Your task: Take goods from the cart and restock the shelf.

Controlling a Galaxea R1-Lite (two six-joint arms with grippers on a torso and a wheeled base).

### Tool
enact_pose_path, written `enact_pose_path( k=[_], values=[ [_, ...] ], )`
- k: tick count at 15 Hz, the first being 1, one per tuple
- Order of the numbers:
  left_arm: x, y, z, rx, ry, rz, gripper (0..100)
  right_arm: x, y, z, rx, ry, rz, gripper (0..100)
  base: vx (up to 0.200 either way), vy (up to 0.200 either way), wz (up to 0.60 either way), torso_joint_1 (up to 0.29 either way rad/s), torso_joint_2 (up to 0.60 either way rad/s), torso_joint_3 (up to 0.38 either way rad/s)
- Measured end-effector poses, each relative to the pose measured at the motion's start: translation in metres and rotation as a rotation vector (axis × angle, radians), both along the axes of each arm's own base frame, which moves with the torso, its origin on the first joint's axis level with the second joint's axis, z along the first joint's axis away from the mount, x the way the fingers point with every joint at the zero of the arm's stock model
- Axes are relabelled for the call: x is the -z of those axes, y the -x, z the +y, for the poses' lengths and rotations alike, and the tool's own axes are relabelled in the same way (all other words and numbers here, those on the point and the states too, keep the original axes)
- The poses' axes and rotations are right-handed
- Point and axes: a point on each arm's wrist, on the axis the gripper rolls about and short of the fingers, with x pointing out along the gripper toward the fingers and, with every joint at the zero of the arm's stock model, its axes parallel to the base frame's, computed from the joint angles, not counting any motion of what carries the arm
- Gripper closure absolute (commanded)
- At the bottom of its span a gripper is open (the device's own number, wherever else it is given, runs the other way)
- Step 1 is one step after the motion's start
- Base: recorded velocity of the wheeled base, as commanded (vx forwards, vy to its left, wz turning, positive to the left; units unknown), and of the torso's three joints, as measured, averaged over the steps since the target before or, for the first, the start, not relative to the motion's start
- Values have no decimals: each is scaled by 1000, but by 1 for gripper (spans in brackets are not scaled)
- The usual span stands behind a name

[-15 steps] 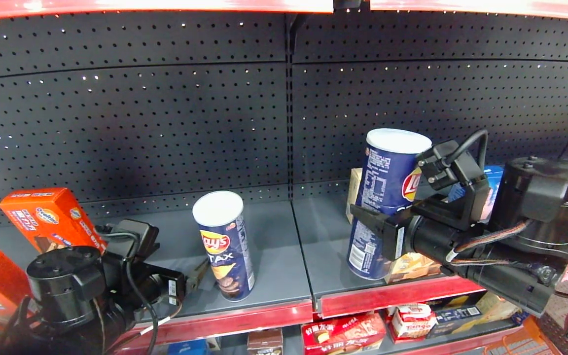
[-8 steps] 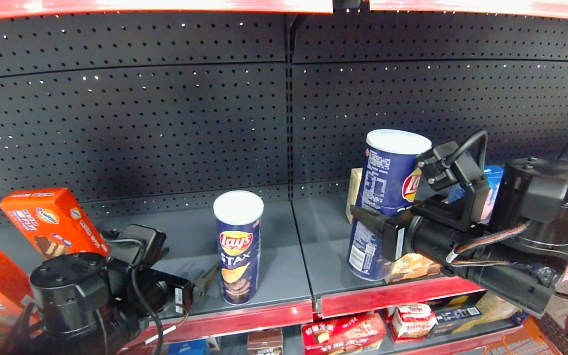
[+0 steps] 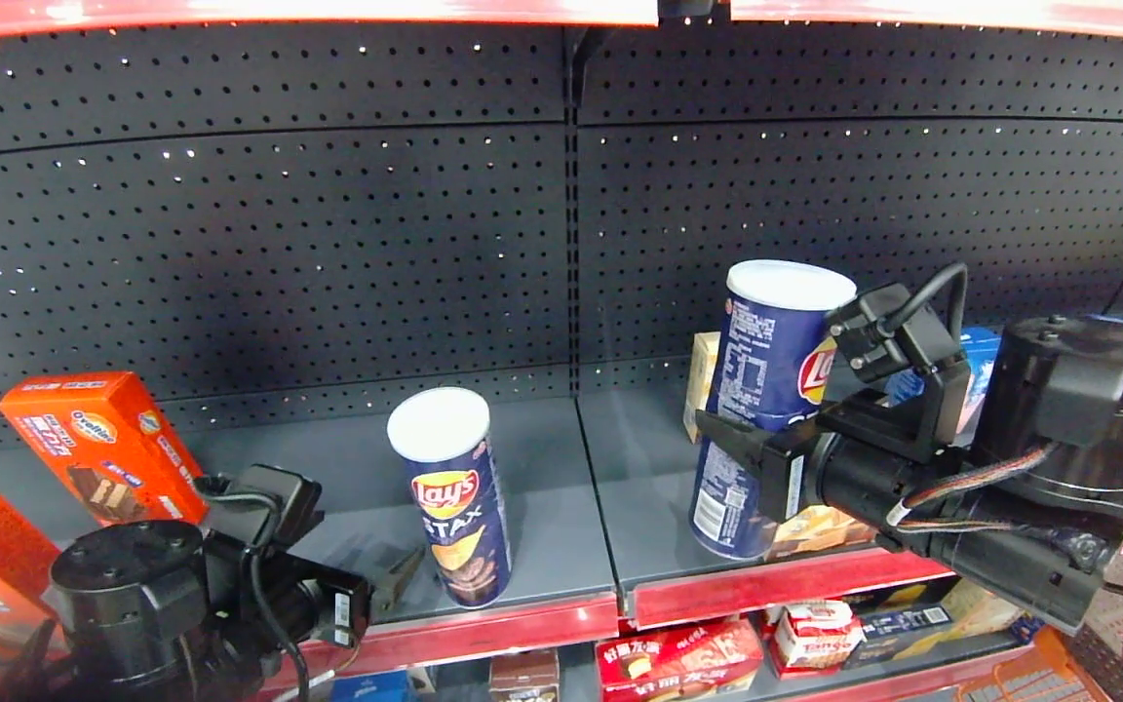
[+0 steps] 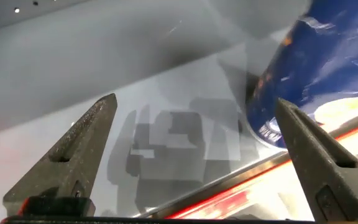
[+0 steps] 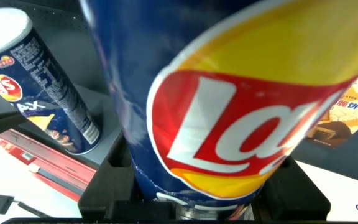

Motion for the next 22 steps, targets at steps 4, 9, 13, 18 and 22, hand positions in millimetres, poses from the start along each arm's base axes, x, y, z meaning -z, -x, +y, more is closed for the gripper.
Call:
enact_pose_path(
  k=[4, 9, 13, 18, 22],
  values=[
    [2, 2, 15, -73, -6, 0, 0, 1, 1, 0, -2, 2, 1, 100, 0, 0, 0, 0, 0, 0],
    [-16, 18, 30, -127, 16, -97, 0, 0, -4, 3, -2, -1, -1, 100, 0, 0, 0, 0, 0, 0],
    [-30, 44, 42, -162, 0, -98, 0, -3, -14, 12, -1, -19, -6, 100, 0, 0, 0, 0, 0, 0],
    [-46, 98, 55, -168, -4, -84, 0, -3, -19, 20, -6, -19, -6, 100, 0, 0, 0, 0, 0, 0],
    [-50, 146, 69, -202, 39, -139, 0, -2, -20, 22, -10, -17, -4, 100, 0, 0, 0, 0, 0, 0]
  ],
)
